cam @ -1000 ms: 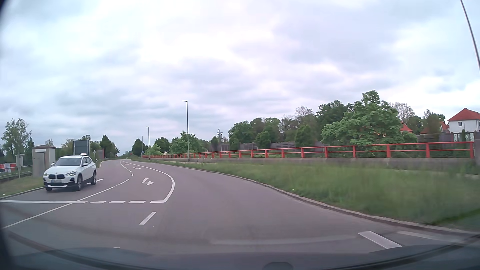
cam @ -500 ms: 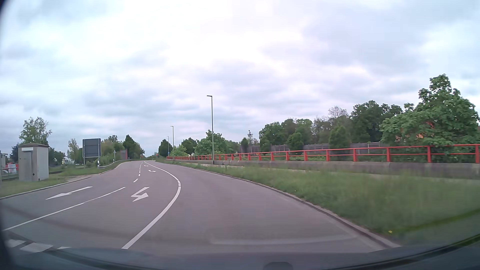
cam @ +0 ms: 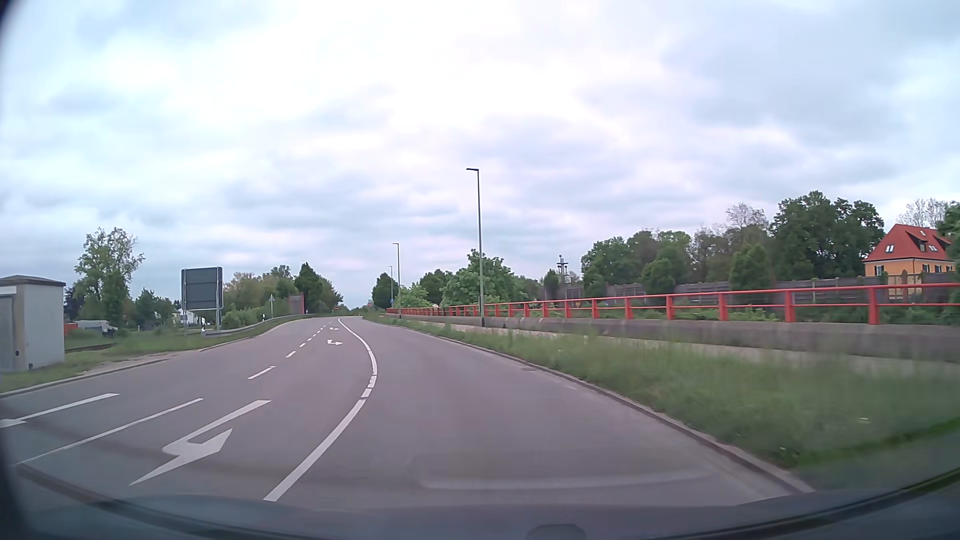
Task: Follow the waypoints while adhering to traffic rules and regulations
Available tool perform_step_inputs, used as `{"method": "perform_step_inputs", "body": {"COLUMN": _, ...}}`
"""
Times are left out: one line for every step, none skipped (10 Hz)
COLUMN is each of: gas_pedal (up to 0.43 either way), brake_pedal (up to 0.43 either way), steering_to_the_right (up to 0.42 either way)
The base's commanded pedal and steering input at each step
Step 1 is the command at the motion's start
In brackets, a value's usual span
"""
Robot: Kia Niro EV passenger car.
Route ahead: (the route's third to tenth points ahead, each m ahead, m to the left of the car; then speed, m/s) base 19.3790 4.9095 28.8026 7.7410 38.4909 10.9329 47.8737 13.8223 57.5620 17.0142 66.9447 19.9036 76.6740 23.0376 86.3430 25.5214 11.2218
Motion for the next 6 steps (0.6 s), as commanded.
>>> {"method": "perform_step_inputs", "body": {"gas_pedal": 0.24, "brake_pedal": 0.0, "steering_to_the_right": -0.079}}
{"method": "perform_step_inputs", "body": {"gas_pedal": 0.24, "brake_pedal": 0.0, "steering_to_the_right": -0.074}}
{"method": "perform_step_inputs", "body": {"gas_pedal": 0.24, "brake_pedal": 0.0, "steering_to_the_right": -0.065}}
{"method": "perform_step_inputs", "body": {"gas_pedal": 0.24, "brake_pedal": 0.0, "steering_to_the_right": -0.06}}
{"method": "perform_step_inputs", "body": {"gas_pedal": 0.248, "brake_pedal": 0.0, "steering_to_the_right": -0.058}}
{"method": "perform_step_inputs", "body": {"gas_pedal": 0.248, "brake_pedal": 0.0, "steering_to_the_right": -0.057}}
